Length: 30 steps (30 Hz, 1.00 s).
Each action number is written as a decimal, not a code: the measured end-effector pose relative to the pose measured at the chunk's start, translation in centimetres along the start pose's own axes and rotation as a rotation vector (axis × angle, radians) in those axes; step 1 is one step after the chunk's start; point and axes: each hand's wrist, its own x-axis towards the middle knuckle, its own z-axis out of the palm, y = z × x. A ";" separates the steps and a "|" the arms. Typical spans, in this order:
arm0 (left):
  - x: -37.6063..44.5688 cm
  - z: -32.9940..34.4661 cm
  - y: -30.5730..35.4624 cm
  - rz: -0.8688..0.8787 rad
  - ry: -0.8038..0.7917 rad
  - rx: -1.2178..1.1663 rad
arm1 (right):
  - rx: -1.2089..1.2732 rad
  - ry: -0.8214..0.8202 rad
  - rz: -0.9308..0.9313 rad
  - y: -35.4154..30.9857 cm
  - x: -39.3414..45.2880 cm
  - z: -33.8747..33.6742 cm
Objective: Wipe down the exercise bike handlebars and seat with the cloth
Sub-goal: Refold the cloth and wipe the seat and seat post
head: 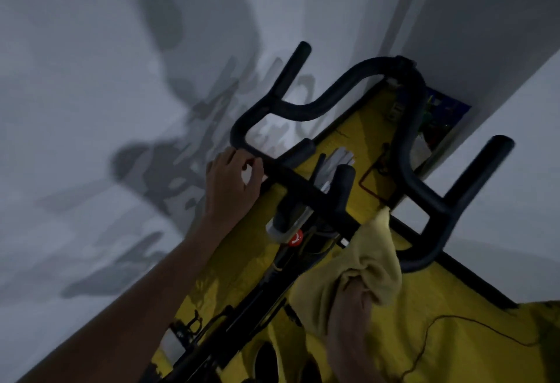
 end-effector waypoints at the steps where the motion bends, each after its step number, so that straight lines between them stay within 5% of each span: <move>1: -1.0 -0.9 -0.8 -0.030 -0.014 0.032 | -0.013 -0.051 0.010 0.0 -0.4 0.7; 10: -7.2 -7.3 -3.7 -0.140 0.061 0.237 | -0.152 -0.588 -0.158 -3.3 -3.1 6.0; 21: -12.3 -10.4 -2.0 -0.154 0.173 0.361 | -0.153 -0.701 -0.256 -4.6 -5.1 8.7; 30: -20.1 -15.5 -1.5 -0.467 0.157 0.367 | -0.251 -0.859 -0.191 -2.0 -10.2 9.7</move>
